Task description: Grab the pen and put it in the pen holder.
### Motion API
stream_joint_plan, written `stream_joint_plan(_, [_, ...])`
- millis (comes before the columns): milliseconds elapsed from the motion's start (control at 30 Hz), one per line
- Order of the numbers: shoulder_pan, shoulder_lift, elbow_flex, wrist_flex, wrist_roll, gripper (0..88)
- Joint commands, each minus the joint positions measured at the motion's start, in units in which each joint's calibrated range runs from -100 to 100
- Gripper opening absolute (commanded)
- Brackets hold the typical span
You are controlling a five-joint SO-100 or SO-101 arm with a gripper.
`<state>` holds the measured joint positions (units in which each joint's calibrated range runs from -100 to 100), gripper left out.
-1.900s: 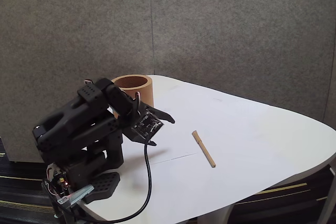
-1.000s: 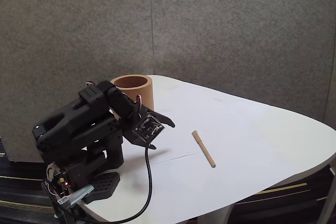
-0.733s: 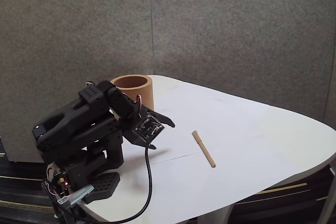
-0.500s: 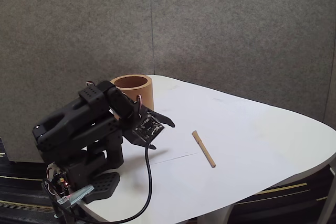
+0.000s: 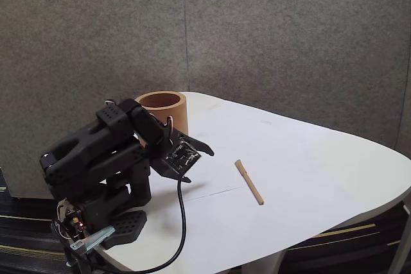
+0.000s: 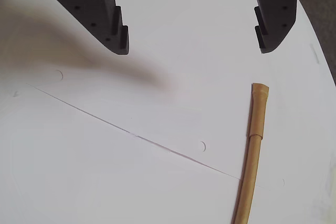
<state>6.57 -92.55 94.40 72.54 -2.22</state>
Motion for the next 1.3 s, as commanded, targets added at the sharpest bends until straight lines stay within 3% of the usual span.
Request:
stream_joint_plan(0, [0.45,0.19,-0.27,-0.08,0.09,34.6])
stream_joint_plan(1267, [0.01,0.19,-0.27,-0.08,0.09,34.6])
